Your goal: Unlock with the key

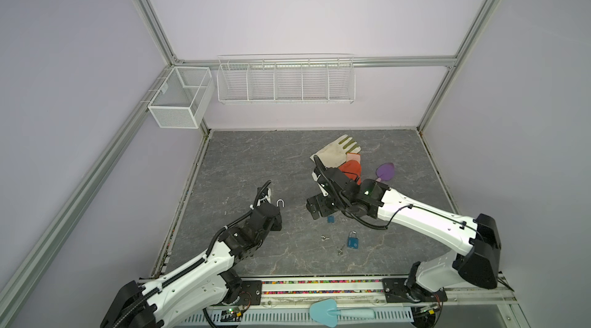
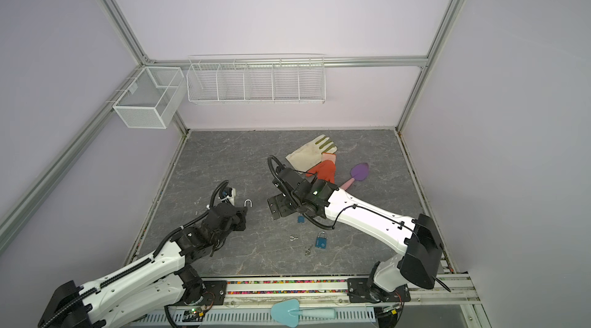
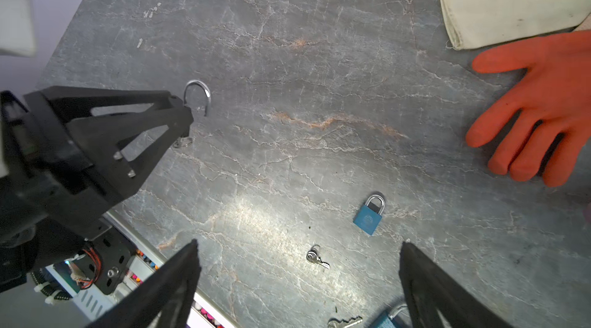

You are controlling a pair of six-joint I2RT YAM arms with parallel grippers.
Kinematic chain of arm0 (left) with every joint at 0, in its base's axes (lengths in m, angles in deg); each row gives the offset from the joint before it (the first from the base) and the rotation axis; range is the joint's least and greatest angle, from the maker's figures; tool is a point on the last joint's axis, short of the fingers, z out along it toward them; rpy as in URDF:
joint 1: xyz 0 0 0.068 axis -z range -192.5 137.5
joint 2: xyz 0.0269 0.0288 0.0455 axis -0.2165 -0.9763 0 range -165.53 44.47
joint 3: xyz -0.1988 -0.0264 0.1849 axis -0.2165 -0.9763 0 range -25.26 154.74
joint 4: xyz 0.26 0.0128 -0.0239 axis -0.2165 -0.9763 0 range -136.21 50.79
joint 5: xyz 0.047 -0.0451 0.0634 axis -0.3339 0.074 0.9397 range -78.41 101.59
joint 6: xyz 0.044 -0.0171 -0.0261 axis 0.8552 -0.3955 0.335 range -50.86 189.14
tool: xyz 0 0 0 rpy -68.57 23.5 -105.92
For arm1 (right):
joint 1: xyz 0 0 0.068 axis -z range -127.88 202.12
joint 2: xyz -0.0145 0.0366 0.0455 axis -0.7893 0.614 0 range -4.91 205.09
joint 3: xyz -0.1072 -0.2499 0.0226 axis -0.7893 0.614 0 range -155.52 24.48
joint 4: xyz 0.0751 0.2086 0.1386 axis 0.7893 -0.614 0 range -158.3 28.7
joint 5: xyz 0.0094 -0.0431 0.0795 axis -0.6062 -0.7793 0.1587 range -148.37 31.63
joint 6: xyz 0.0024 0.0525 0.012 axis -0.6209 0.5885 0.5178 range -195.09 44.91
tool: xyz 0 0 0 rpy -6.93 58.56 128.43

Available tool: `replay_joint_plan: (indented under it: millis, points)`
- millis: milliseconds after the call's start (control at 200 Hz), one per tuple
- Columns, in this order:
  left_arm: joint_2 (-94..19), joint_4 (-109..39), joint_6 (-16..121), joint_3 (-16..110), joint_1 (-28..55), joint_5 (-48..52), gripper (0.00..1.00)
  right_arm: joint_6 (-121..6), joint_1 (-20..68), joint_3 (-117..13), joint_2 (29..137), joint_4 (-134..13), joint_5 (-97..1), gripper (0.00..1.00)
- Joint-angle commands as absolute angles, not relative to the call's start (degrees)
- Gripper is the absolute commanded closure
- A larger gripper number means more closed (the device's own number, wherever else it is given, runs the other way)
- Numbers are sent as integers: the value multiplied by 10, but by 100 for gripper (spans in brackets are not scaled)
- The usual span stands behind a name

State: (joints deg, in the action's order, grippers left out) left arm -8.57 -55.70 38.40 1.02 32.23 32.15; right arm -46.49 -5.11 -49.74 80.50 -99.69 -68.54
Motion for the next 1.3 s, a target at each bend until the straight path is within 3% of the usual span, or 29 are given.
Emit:
replay_joint_plan:
  millis: [0,390,1094,1294]
  points:
    - [-147,-601,367,70,305,280,100,-419,-45,-486,805,-955,-684,2]
    - [-322,-618,349,134,240,245,100,-397,-9,-453,786,-972,-687,2]
    - [-432,-666,324,179,227,279,100,-401,-3,-426,787,-972,-688,2]
    - [-429,-684,322,186,226,274,75,-412,-3,-438,785,-992,-696,2]
